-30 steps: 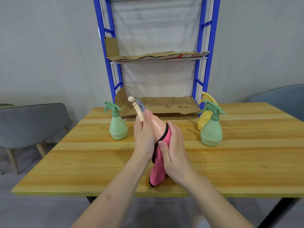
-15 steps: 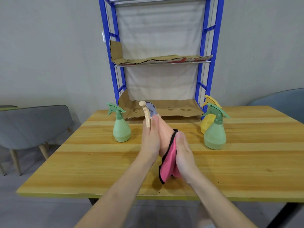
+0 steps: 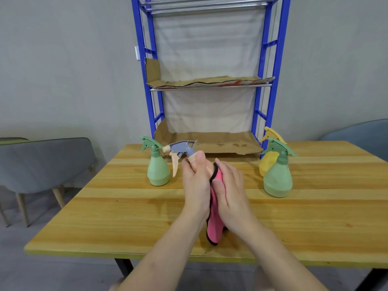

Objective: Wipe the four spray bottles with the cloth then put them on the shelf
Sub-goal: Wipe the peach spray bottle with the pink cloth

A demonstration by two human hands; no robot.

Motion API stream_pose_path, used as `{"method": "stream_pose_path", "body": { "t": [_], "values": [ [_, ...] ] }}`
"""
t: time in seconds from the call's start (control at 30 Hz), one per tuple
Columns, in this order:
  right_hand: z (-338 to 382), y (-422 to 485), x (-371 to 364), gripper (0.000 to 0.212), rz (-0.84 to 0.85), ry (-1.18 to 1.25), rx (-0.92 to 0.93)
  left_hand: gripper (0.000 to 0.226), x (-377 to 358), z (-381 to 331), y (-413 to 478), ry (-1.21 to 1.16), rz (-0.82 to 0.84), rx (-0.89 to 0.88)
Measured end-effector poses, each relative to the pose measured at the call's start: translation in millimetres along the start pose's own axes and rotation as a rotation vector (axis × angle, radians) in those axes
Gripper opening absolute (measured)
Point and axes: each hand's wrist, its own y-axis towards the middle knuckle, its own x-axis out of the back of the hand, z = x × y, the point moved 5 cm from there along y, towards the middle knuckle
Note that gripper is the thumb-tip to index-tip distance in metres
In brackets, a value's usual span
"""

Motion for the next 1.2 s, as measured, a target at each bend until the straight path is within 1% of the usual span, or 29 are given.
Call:
{"method": "stream_pose_path", "body": {
  "t": [0.03, 0.07, 0.13, 0.17, 0.23, 0.3, 0.4, 0.47, 0.57, 0.67, 0.73, 0.8, 0.87, 0.9, 0.93, 1.03, 1.07, 1.2],
  "values": [
    [-2, 1, -1, 0.056, 0.017, 0.070, -0.049, 0.046, 1, -1, 1, 0.007, 0.007, 0.001],
    [-3, 2, 1, 0.052, 0.033, 0.181, -0.137, 0.044, 2, -2, 2, -0.002, 0.015, 0.006],
    [-10, 2, -1, 0.042, 0.054, 0.518, -0.372, 0.035, 3, -4, 5, -0.059, 0.043, 0.038],
    [-13, 2, -3, 0.042, 0.059, 0.635, -0.474, 0.033, 5, -4, 8, -0.093, 0.058, 0.050],
    [-16, -1, -5, 0.052, 0.069, 0.634, -0.548, 0.030, 6, -7, 11, -0.113, 0.096, 0.031],
    [-13, -4, -6, 0.045, 0.066, 0.570, -0.511, 0.033, 7, -9, 12, -0.079, 0.093, 0.010],
    [-7, -8, -3, 0.046, 0.016, 0.416, -0.340, 0.033, 4, -9, 10, 0.006, 0.064, -0.003],
    [-3, -8, 0, 0.042, -0.041, 0.265, -0.197, 0.034, 1, -11, 7, 0.038, 0.069, -0.026],
    [-4, -9, 1, 0.056, -0.075, 0.072, -0.023, 0.036, -2, -11, 4, 0.039, 0.090, -0.019],
    [3, -6, 6, 0.060, -0.065, -0.048, 0.110, 0.033, -5, -15, 3, 0.010, 0.093, 0.030],
    [5, -1, 10, 0.062, -0.016, -0.022, 0.106, 0.033, -6, -17, 6, 0.026, 0.106, 0.031],
    [4, 2, 13, 0.061, -0.013, 0.139, 0.051, 0.040, -6, -21, 5, 0.037, 0.122, 0.014],
    [4, 5, 16, 0.049, -0.039, 0.289, -0.006, 0.044, -7, -25, 3, 0.043, 0.138, -0.006],
    [4, 6, 15, 0.045, -0.043, 0.306, -0.030, 0.043, -8, -26, 2, 0.039, 0.145, -0.021],
    [4, 5, 16, 0.045, -0.057, 0.274, -0.039, 0.040, -7, -26, 2, 0.033, 0.143, -0.034],
    [4, 2, 20, 0.052, -0.140, 0.008, 0.027, 0.036, -6, -29, 7, 0.020, 0.122, -0.066],
    [4, -1, 19, 0.054, -0.136, -0.030, 0.035, 0.036, -6, -29, 8, 0.023, 0.121, -0.070],
    [5, -10, 6, 0.059, -0.080, 0.003, 0.026, 0.035, -11, -26, 2, 0.012, 0.129, -0.029]
  ]
}}
